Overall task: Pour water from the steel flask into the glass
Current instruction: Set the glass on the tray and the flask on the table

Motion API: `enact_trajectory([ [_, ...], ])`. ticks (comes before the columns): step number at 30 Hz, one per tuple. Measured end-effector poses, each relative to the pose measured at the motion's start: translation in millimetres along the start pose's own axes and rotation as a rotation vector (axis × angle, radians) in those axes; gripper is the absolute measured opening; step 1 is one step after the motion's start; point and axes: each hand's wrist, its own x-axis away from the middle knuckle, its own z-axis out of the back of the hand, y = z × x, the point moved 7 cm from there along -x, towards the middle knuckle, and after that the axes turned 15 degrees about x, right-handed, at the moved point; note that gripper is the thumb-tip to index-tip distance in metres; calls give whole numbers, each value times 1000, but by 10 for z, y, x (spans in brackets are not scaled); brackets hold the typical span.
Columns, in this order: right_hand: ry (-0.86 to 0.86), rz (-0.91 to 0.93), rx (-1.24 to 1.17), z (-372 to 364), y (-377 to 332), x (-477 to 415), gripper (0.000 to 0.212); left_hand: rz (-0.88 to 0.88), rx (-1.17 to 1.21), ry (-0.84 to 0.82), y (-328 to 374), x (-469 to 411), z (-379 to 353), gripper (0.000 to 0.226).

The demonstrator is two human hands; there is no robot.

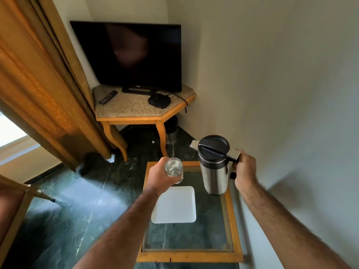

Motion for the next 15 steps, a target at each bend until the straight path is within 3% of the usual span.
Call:
enact_trajectory([
  [6, 8, -47, -8, 1, 697, -187, 17, 69, -45, -30, -615, -95, -247, 73],
  [10, 5, -76, -17, -8, 1243, -471, 30, 116, -87, -39, -1100, -195, -460, 72],
  [15, -14, -83, -42, -92, 1787, -767, 18, 140, -173, -77, -1725, -339, -721, 71],
])
